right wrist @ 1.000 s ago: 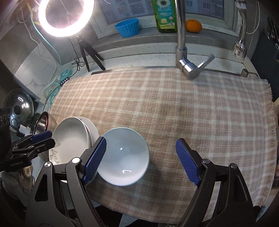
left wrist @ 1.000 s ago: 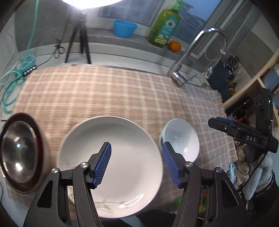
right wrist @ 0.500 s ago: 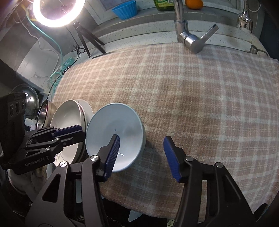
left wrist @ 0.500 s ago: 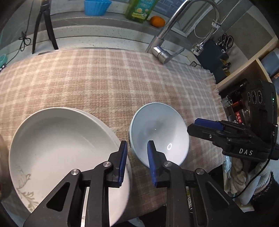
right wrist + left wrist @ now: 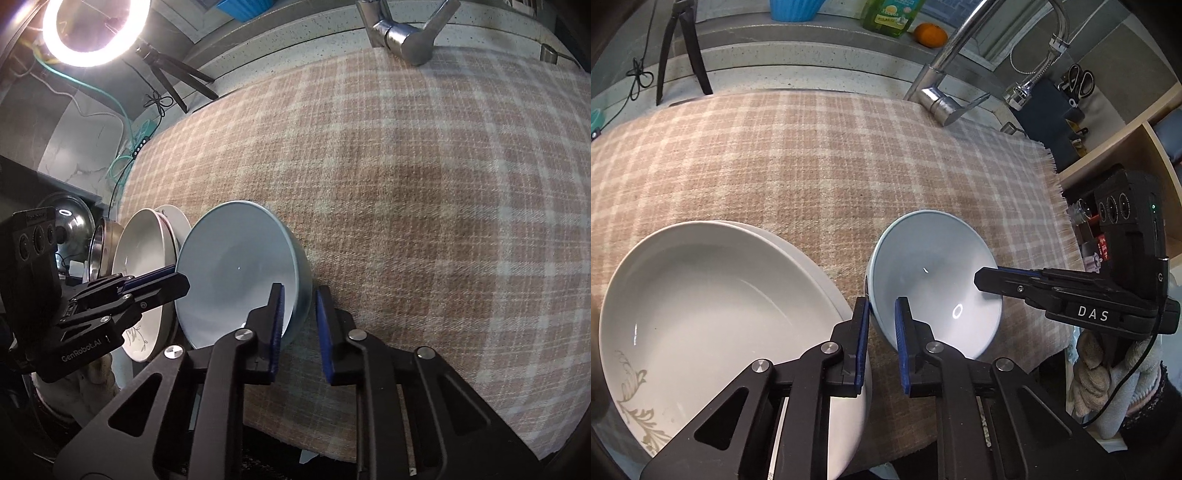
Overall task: Organize plates and bowls
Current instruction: 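Close the right tool on the pale ceramic bowl rim, then lift the ceramic bowl with the right tool and carry it over the steel bowl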
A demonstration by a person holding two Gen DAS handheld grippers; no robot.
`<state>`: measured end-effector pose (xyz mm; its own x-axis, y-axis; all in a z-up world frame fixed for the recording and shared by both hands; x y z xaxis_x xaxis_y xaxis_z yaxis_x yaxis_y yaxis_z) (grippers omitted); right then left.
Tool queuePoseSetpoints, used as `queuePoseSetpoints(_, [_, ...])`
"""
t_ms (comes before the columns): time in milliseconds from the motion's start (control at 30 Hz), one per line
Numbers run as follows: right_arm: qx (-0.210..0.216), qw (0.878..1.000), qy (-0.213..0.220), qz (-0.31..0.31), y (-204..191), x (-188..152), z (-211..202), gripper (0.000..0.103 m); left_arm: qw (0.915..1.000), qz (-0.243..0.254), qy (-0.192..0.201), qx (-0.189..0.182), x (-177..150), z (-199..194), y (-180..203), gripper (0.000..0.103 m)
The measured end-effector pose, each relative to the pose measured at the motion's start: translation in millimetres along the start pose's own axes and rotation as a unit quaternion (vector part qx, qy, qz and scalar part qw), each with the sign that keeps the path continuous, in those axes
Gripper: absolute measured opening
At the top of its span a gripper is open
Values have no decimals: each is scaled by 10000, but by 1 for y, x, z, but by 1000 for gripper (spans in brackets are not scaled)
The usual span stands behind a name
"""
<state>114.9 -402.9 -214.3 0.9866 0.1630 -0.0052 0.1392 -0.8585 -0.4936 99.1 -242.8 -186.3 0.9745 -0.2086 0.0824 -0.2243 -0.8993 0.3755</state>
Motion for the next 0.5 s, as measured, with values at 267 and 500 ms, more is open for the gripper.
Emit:
queuePoseSetpoints(267, [-57,9999,76,71,-1,0,-4,14,9999,-36,26,-105,2,-2,1,12])
queuePoseSetpoints(500, [-43,9995,312,47,-14,4,-27,13,9994,1,278,-221,0,-24,6,12])
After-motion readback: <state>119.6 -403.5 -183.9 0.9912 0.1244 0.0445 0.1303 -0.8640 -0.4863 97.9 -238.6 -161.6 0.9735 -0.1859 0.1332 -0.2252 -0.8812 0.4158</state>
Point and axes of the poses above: each gripper's, at about its wrist camera, not at the fingertips, and z roughly the way its jaws point, y to its right, x to its top, the point moved 6 cm from there along z, roughly the way its jaws point, and after that the axes turned 15 degrees about -y, right-handed, at the moved point
